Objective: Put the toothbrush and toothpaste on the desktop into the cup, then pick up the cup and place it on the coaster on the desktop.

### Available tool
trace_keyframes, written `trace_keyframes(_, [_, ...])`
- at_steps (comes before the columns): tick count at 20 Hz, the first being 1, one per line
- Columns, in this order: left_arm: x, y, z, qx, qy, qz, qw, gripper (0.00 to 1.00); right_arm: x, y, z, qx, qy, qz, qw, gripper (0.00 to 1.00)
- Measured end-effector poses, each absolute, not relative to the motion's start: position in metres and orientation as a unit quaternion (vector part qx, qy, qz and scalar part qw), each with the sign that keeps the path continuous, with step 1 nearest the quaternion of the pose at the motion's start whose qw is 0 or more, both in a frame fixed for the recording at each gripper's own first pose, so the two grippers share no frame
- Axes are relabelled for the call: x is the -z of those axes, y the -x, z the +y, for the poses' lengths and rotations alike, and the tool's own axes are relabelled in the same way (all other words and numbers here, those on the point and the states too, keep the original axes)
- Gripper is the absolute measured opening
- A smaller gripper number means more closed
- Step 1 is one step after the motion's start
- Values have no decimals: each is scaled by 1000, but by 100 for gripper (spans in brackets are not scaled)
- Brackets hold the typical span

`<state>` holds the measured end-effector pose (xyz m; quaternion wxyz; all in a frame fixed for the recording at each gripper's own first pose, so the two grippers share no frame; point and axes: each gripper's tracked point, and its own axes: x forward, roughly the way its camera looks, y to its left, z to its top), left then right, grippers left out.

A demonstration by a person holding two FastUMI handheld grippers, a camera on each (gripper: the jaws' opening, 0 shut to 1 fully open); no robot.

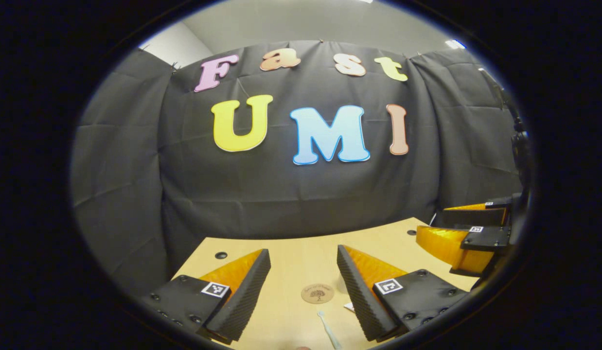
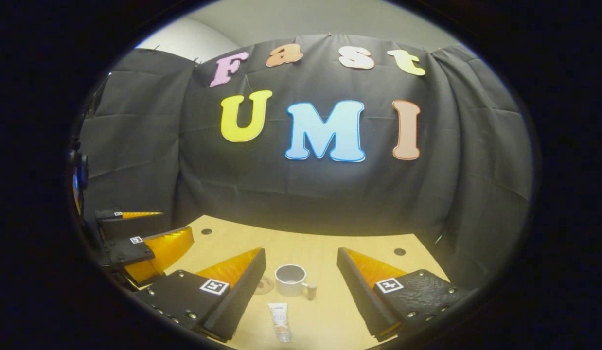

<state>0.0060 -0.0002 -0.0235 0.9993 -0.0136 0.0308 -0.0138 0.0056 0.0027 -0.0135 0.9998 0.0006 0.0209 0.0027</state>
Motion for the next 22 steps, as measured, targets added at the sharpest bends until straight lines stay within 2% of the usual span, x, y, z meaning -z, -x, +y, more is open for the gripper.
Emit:
trace_keyframes(4, [40,-12,-3,20,19,56,998,93,28,-13,7,-11,0,47,999,94])
trace_keyframes(10, [97,-21,-14,38,25,140,989,94,79,-27,14,-31,-13,151,988,94])
trace_keyframes(12, [123,-20,-19,44,27,173,984,92,95,-30,17,-35,-12,181,983,94])
trace_keyframes(22, [210,-20,-36,62,58,307,948,94,158,-42,25,-52,-11,295,954,95])
